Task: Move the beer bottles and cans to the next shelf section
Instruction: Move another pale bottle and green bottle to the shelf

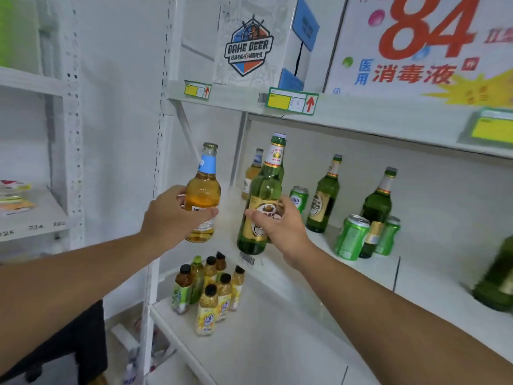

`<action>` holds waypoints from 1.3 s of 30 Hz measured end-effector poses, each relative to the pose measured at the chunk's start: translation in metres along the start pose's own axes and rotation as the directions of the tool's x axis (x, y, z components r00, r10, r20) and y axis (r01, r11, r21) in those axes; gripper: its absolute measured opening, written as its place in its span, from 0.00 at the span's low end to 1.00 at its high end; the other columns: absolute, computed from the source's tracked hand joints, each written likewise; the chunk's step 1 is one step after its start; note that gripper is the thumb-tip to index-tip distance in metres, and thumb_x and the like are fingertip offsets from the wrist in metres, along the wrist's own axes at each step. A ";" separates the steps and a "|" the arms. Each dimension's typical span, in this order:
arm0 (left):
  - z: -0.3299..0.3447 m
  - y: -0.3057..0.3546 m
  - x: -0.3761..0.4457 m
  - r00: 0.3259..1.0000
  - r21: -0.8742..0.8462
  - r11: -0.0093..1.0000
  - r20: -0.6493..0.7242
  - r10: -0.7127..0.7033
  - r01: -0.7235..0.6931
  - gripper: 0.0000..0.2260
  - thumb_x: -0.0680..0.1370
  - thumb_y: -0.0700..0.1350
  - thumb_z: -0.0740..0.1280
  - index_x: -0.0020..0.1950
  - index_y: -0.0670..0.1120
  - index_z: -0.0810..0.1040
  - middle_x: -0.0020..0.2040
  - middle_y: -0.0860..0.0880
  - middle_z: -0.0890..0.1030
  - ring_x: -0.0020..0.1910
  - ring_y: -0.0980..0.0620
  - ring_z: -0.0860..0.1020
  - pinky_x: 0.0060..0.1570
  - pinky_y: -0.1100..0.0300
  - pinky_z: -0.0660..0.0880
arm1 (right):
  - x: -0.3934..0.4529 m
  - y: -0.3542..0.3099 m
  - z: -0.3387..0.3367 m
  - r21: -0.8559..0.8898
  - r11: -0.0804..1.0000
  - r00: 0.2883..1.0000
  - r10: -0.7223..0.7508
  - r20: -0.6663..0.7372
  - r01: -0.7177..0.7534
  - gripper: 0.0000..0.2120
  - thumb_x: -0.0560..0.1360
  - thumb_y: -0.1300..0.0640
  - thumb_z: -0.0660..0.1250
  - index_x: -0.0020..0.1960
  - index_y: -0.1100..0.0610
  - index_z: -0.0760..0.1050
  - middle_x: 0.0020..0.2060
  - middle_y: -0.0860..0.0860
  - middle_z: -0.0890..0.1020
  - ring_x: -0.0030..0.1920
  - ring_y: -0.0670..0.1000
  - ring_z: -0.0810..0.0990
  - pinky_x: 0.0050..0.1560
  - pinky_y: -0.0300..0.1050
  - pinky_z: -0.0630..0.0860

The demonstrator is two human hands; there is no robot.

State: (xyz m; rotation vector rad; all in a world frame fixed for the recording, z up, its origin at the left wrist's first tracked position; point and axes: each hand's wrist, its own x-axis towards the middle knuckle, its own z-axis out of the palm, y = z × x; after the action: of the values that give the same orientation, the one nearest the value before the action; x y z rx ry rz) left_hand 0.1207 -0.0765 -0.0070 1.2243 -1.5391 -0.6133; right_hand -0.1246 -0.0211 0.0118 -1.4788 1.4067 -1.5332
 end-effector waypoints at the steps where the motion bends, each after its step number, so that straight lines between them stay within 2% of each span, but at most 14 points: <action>1: 0.001 0.000 -0.007 1.000 0.001 1.000 0.012 0.001 -0.001 0.26 0.68 0.65 0.83 0.60 0.59 0.78 0.55 0.56 0.86 0.53 0.52 0.85 0.56 0.47 0.84 | -0.011 -0.003 -0.004 -0.011 1.000 1.000 0.007 -0.017 -0.007 0.26 0.70 0.52 0.85 0.63 0.49 0.77 0.55 0.47 0.88 0.53 0.46 0.88 0.59 0.55 0.86; 5: 0.014 0.020 -0.032 0.997 -0.005 1.000 0.071 0.025 -0.024 0.32 0.64 0.70 0.81 0.61 0.55 0.82 0.53 0.54 0.87 0.52 0.50 0.85 0.56 0.47 0.83 | -0.058 -0.019 -0.024 -0.016 0.997 0.993 0.069 -0.097 -0.071 0.27 0.70 0.52 0.85 0.63 0.47 0.75 0.56 0.47 0.86 0.55 0.48 0.87 0.58 0.56 0.86; 8: 0.027 0.039 -0.052 0.993 -0.022 0.999 0.106 0.042 -0.040 0.26 0.68 0.66 0.82 0.59 0.54 0.83 0.52 0.53 0.88 0.53 0.48 0.86 0.57 0.45 0.83 | -0.089 -0.031 -0.049 -0.047 0.994 0.984 0.090 -0.156 -0.099 0.32 0.69 0.50 0.86 0.68 0.49 0.75 0.57 0.47 0.86 0.56 0.49 0.87 0.58 0.56 0.86; 13: 0.059 0.073 -0.092 0.971 -0.071 0.995 0.225 0.078 -0.063 0.20 0.68 0.64 0.83 0.51 0.58 0.81 0.49 0.57 0.88 0.52 0.50 0.86 0.58 0.47 0.82 | -0.137 -0.040 -0.117 -0.136 0.986 0.964 0.065 -0.256 -0.102 0.29 0.69 0.48 0.85 0.64 0.47 0.76 0.55 0.47 0.86 0.56 0.50 0.87 0.57 0.56 0.87; 18: 0.104 0.120 -0.134 0.933 -0.140 0.984 0.328 0.147 -0.105 0.23 0.67 0.63 0.84 0.55 0.56 0.82 0.48 0.58 0.88 0.51 0.54 0.86 0.57 0.49 0.83 | -0.186 -0.040 -0.195 -0.178 0.975 0.931 0.064 -0.360 -0.136 0.30 0.67 0.48 0.86 0.64 0.47 0.76 0.56 0.48 0.86 0.56 0.51 0.87 0.58 0.57 0.86; 22: 0.152 0.161 -0.168 0.891 -0.239 0.966 0.411 0.193 -0.099 0.22 0.66 0.59 0.86 0.53 0.57 0.82 0.46 0.59 0.89 0.50 0.55 0.87 0.57 0.48 0.84 | -0.220 -0.043 -0.259 -0.194 0.967 0.904 0.071 -0.422 -0.167 0.31 0.67 0.47 0.86 0.64 0.46 0.75 0.57 0.48 0.86 0.58 0.52 0.86 0.60 0.58 0.85; 27: 0.212 0.216 -0.210 0.864 -0.302 0.948 0.447 0.232 -0.098 0.17 0.68 0.54 0.86 0.50 0.56 0.82 0.47 0.56 0.89 0.50 0.53 0.88 0.56 0.49 0.85 | -0.260 -0.041 -0.327 -0.176 0.970 0.865 0.061 -0.498 -0.169 0.31 0.66 0.49 0.87 0.63 0.47 0.76 0.55 0.48 0.87 0.56 0.50 0.87 0.60 0.56 0.85; 31: 0.252 0.244 -0.239 0.853 -0.337 0.939 0.468 0.232 -0.070 0.19 0.68 0.53 0.87 0.53 0.54 0.84 0.48 0.54 0.90 0.49 0.52 0.88 0.57 0.47 0.85 | -0.280 -0.033 -0.367 -0.165 0.974 0.834 0.038 -0.551 -0.154 0.30 0.67 0.50 0.86 0.64 0.48 0.76 0.54 0.47 0.87 0.55 0.49 0.87 0.58 0.52 0.86; 39: 0.292 0.266 -0.250 0.854 -0.308 0.948 0.472 0.219 -0.073 0.20 0.67 0.53 0.87 0.54 0.53 0.84 0.49 0.54 0.90 0.49 0.53 0.89 0.55 0.49 0.86 | -0.277 -0.017 -0.402 -0.151 0.975 0.782 0.034 -0.623 -0.162 0.28 0.70 0.49 0.84 0.65 0.46 0.75 0.55 0.46 0.85 0.55 0.48 0.85 0.56 0.49 0.85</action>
State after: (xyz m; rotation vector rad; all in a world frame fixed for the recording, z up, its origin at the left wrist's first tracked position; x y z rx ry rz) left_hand -0.2640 0.1875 0.0205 0.7471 -1.8746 -1.0694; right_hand -0.4392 0.3526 0.0046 -1.0013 2.0243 -1.9595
